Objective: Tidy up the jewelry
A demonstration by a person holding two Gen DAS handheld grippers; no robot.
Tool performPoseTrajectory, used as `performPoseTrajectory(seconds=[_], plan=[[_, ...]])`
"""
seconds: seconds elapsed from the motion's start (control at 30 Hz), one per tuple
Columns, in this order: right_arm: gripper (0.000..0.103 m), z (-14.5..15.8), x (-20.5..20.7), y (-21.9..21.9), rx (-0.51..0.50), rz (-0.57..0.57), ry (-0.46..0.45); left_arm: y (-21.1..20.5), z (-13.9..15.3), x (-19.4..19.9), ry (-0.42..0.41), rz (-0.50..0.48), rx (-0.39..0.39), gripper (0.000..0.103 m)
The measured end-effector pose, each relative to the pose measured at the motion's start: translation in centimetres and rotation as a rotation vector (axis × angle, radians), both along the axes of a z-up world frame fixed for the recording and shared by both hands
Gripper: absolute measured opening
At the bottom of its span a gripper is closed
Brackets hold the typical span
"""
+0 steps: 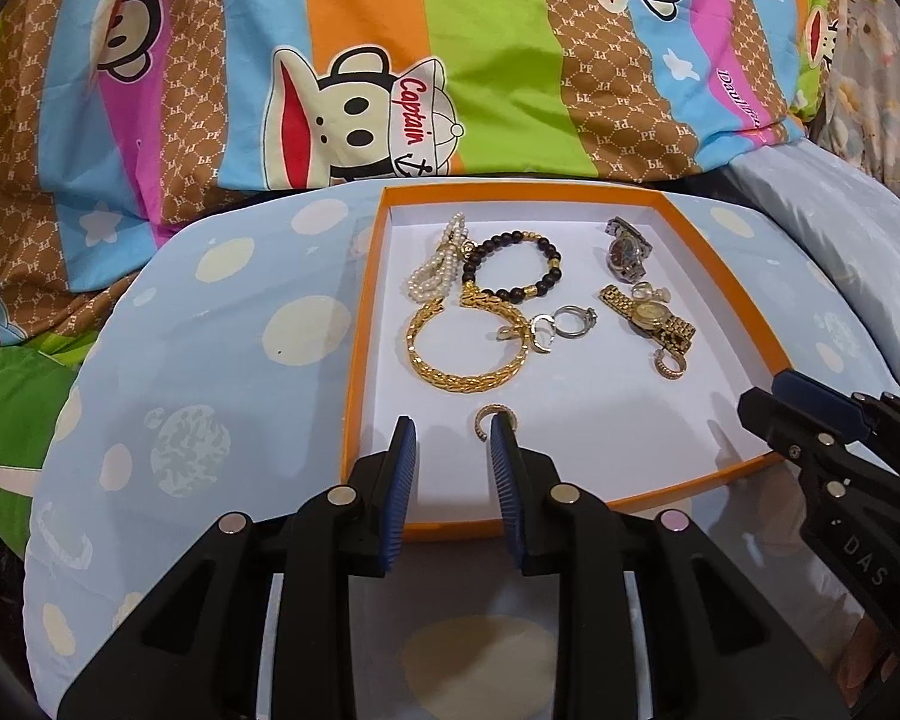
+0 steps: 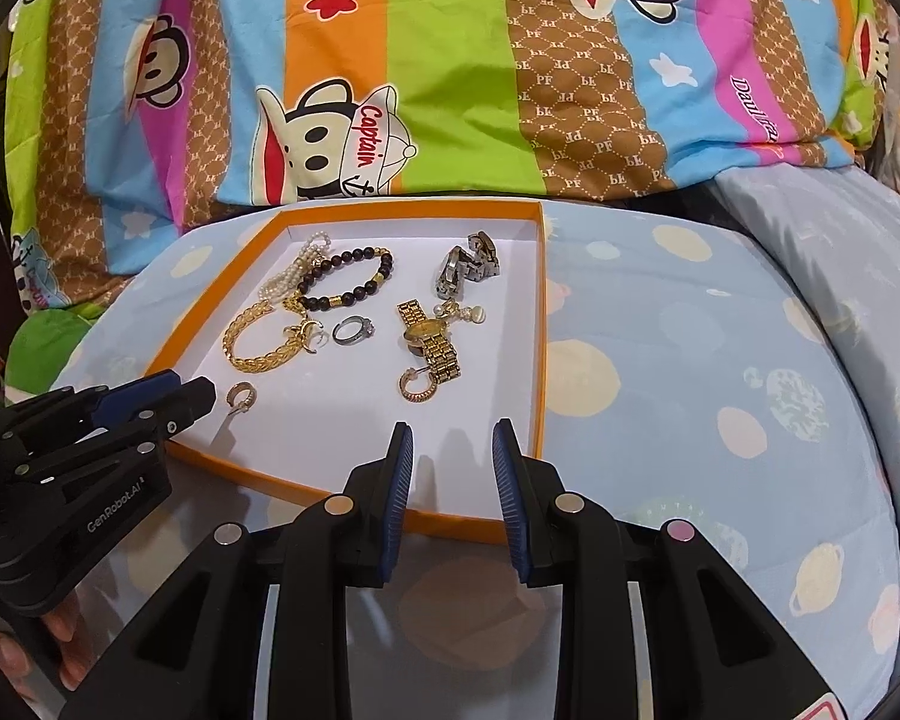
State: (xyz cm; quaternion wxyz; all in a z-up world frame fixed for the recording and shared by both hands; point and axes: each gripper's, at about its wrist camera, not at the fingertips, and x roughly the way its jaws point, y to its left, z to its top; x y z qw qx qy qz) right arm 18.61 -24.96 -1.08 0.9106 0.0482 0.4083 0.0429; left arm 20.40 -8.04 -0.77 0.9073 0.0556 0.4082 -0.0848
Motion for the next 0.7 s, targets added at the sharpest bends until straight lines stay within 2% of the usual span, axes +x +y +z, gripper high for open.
performPoseTrajectory(seconds=[0.37,0.57,0.6,0.7], plan=[[0.028,0.1,-1.0,0.5,0.006,0.000,0.004,0.5,-0.2,-0.4,-0.002,-0.005,0.007,0.026],[0.029,1.1,-1.9,0.0,0.060,-0.030,-0.008,0.7,0.9,-1.1,-0.023,0.009,-0.014,0.026],[0.031,1.3,-2.3,0.1,0.057,-0.033,-0.018,0.8,1.3,-1.5,-0.039,0.014,-0.012,0.033],[0.046,2.4,-4.0,0.9,0.033,-0.045,-0.066,0.8,2.5,-3.1,-0.096,0.027,-0.008,0.052]])
